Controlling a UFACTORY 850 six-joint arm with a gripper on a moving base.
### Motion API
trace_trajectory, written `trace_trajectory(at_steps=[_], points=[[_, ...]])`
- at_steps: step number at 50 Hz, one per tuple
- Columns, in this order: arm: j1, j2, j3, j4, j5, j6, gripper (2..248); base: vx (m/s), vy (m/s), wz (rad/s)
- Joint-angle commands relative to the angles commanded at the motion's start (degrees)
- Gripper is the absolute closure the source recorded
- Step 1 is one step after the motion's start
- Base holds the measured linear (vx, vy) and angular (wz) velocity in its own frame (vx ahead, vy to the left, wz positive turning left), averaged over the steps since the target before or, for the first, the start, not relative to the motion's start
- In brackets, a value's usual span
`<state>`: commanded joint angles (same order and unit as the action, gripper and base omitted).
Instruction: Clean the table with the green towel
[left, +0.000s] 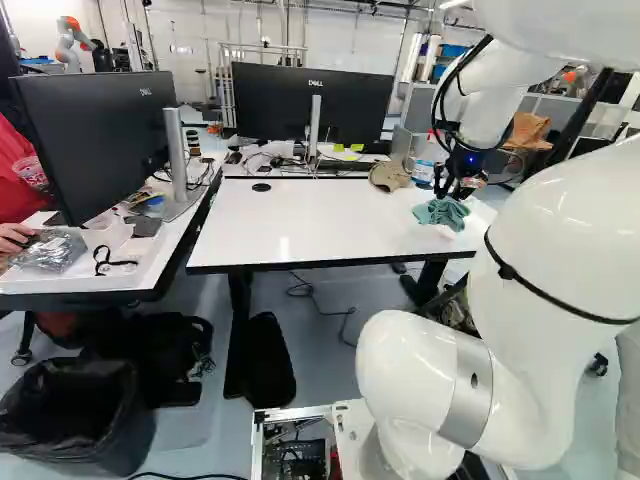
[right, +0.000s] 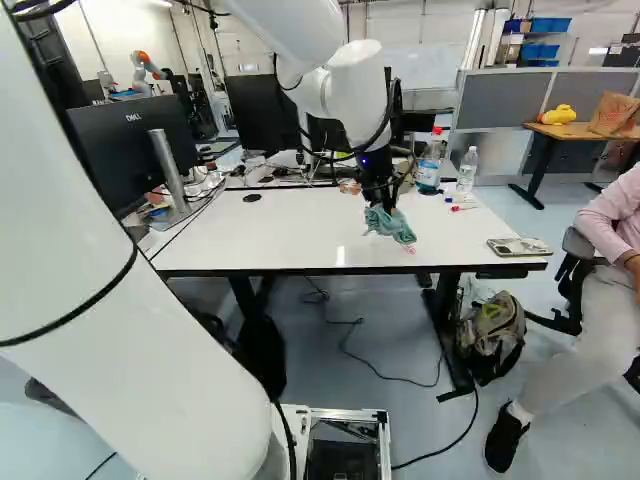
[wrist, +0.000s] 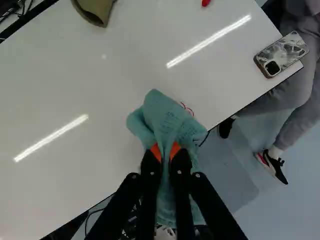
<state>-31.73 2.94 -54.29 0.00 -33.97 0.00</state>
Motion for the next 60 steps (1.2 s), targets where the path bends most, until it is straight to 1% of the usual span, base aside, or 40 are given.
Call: trace_trajectory(at_steps=[10,23,52,60], points=[[-1.1,-2.7,-2.7,0.0,0.0,0.0,212,0.0,0.0,0.0],[-1.5,-4.5,-4.5,0.0,0.0,0.0,212,0.0,0.0,0.0],[-1.5,-4.6,-4.7,0.0,0.0,0.0,212,0.0,0.0,0.0],[-1.5,-5.4,-4.7,0.0,0.0,0.0,212,0.0,0.0,0.0]])
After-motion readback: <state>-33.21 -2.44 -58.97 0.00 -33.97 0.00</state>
